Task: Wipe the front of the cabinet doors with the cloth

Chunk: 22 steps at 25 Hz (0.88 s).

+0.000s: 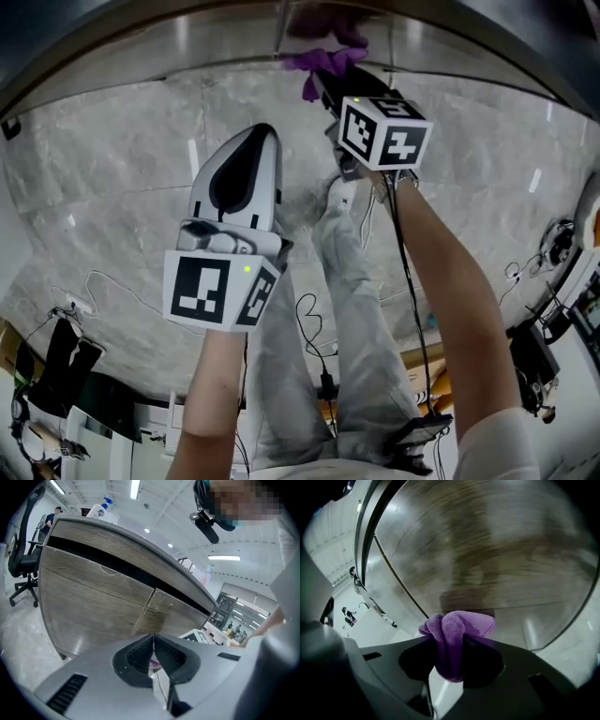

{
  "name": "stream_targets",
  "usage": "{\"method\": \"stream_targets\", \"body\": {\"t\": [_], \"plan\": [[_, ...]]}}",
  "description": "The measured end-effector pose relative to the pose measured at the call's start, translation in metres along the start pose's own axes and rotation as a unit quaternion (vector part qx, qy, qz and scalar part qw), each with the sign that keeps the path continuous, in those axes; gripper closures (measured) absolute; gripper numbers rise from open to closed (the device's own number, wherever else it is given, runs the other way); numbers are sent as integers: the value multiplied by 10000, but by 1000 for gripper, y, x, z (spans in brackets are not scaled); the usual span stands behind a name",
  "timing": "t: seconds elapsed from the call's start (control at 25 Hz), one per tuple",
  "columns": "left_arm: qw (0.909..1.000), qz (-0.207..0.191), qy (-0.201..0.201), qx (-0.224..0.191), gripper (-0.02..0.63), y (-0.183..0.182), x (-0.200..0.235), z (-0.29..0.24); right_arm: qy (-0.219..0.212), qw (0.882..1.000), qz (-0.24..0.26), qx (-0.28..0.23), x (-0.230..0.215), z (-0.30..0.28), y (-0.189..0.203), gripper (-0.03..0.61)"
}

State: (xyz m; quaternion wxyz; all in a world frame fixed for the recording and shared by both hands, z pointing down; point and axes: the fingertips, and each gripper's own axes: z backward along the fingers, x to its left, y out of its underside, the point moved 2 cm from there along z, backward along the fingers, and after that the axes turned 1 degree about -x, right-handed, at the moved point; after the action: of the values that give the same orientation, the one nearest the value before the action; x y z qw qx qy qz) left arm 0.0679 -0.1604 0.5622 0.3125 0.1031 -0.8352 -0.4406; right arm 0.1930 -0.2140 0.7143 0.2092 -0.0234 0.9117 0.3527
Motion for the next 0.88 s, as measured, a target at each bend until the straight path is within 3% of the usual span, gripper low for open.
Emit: {"method": "stream_targets", "body": {"t": [0.24, 0.44, 0.68, 0.88], "plan": [[9994, 340, -111, 6, 597, 21, -25, -33, 1040, 9921, -604, 368, -121, 29, 68, 443], [9990, 298, 270, 199, 597, 43, -63, -65, 1336, 9873, -599, 623, -193, 40, 94, 443], [9991, 212, 221, 287, 597, 55, -67, -87, 1507, 9840, -596, 736, -229, 28, 85, 442], [9994, 251, 136, 216, 597, 49, -71, -104, 1708, 9773, -1158, 490, -258, 19, 65, 442]]}}
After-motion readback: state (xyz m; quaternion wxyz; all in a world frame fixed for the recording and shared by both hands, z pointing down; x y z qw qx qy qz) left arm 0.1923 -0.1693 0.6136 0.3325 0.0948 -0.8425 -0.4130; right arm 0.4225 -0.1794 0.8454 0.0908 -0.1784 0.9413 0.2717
